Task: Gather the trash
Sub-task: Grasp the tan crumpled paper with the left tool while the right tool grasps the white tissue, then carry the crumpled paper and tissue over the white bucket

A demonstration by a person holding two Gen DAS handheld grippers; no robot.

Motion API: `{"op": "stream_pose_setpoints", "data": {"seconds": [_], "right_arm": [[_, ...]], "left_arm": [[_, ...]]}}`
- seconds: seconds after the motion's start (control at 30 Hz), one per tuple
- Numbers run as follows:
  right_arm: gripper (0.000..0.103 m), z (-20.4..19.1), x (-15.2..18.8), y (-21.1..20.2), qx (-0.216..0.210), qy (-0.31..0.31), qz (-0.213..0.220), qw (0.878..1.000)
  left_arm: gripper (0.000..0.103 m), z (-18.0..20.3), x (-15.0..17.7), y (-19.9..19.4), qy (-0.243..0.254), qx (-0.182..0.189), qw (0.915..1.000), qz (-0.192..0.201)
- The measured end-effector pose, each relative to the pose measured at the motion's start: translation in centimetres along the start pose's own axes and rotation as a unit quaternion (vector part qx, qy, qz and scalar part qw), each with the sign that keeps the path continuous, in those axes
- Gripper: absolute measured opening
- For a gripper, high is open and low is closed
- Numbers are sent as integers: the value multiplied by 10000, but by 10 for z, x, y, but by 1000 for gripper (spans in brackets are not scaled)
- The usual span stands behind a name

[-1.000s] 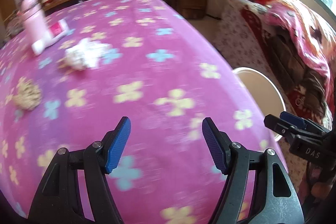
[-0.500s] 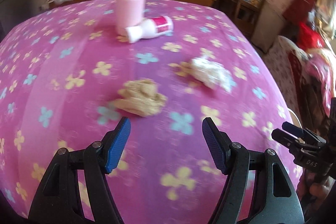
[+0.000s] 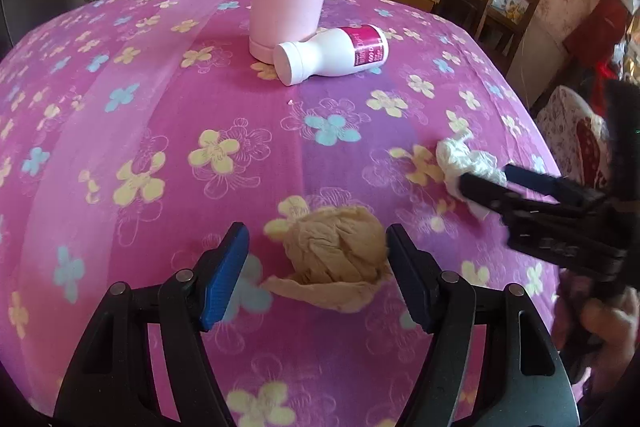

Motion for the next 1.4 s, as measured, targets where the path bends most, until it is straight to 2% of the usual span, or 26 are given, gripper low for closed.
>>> {"op": "stream_pose_setpoints", "data": {"seconds": [0.03,0.07,0.1,0.13,0.2,0.27,0.4,0.57,0.73,0.93,1.4], "right_arm": [[67,-1,2,6,-59,55,-58,10000],[55,-1,1,4,-28,83,84,9999],[34,-3,1,1,-99,129,156,9997],[31,-6,5,-4,-280,228,147,9992],[27,-7,12,-18,-206,212,193,9994],[27,-8,19,-35,-283,237,263,9990],[27,-3,40,-82,-431,362,453,9974],[27,7,76,-143,-507,570,671,9948],[27,36,114,-192,-259,829,797,9930],[27,86,154,-237,257,1090,869,9899],[27,191,215,-295,1010,1857,976,9725]], "left_arm": [[64,-1,0,2,-61,62,10000,-31],[56,-2,2,4,-122,162,9998,-94],[38,-3,5,6,-156,248,9994,-183],[34,-1,7,5,-180,342,9990,-216],[29,2,10,-2,-59,321,9994,-152],[28,7,13,-13,78,298,9995,-102],[28,25,23,-40,138,510,9986,-23],[28,68,38,-70,384,743,9965,50],[28,122,56,-94,736,984,9923,160],[28,187,77,-104,1204,1192,9855,122],[28,307,110,-101,1959,1653,9666,20]]}}
Point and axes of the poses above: each gripper's, at about its wrist camera, not at the fingertips, and y roughly the way its jaws point, z to its right, x to its underside, the point moved 9 cm from there along y, roughly the way its jaws point, and after that the axes turned 7 degrees about z, right-handed, at the moved point
